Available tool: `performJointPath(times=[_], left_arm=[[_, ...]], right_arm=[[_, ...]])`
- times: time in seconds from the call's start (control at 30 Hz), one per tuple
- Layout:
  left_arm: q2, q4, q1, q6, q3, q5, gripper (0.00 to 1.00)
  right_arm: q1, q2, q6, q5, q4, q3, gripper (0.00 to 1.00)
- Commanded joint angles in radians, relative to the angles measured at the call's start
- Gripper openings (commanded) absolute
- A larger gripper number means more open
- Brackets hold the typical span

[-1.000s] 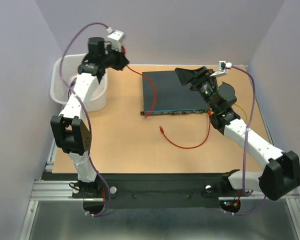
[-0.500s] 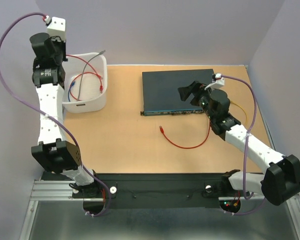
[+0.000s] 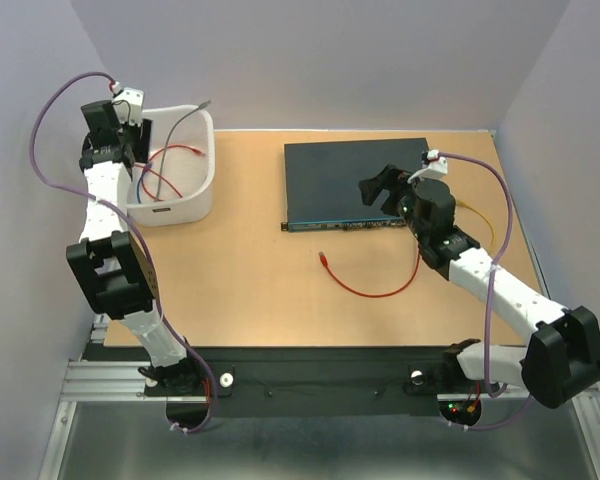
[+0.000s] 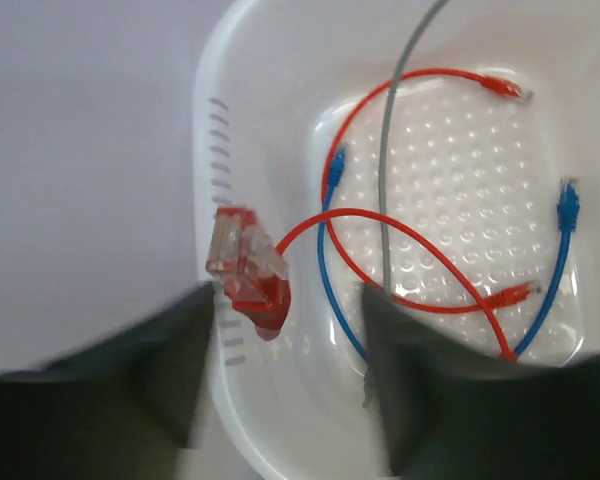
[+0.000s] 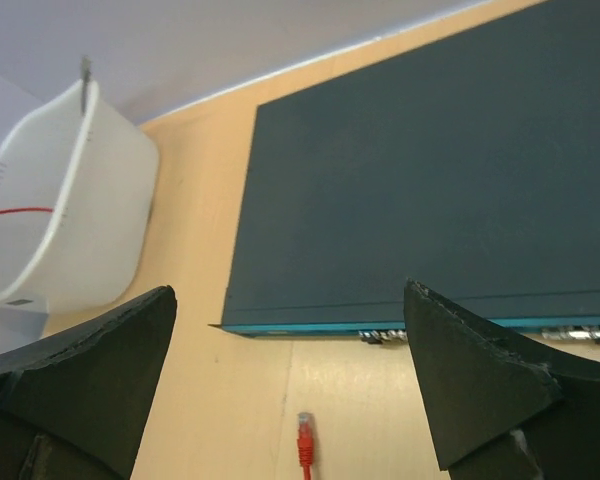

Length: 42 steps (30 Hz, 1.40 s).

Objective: Pull the plug from the switch port

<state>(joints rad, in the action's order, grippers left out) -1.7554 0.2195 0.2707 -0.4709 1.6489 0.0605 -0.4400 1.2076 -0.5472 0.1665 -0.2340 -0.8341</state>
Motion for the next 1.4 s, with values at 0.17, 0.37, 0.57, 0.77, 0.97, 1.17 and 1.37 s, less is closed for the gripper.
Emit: performJointPath(times=[0.17,0.37,0.57,0.77,0.97,1.17,1.37], left_arm=[[0.120,-0.020,-0.178,-0.106,-0.069,-0.109,0.99],[0.157,0.024,-0.441,-0.100,-0.022,-0.065,0.99],[0.042,0.112,-0.645,-0.048,0.060,0.114,0.99],[-0.104,0.116,-0.749,-0.029,0.087,0.168,0.99],[-0.207,0.110,-0.798,-0.021,0.111,0.187,0.99],[-0.248,0.106,-0.806,-0.025,0.100,0.168,0.99],[-0.242,0.113,-0.804,-0.044,0.095,0.177,0.99]], right_arm=[[0.290,-0.037,-0.117,-0.131,0.185,0.078,1.00],[0.576,0.055,-0.143,-0.444,0.171,0.164,1.00],[0.731,0.130,-0.223,-0.605,-0.005,0.230,0.98],[0.758,0.268,-0.284,-0.677,-0.200,0.268,0.93],[0.758,0.337,-0.278,-0.683,-0.260,0.267,0.87],[0.758,0.356,-0.272,-0.696,-0.292,0.267,0.84],[0.756,0.375,-0.287,-0.706,-0.346,0.291,0.81]])
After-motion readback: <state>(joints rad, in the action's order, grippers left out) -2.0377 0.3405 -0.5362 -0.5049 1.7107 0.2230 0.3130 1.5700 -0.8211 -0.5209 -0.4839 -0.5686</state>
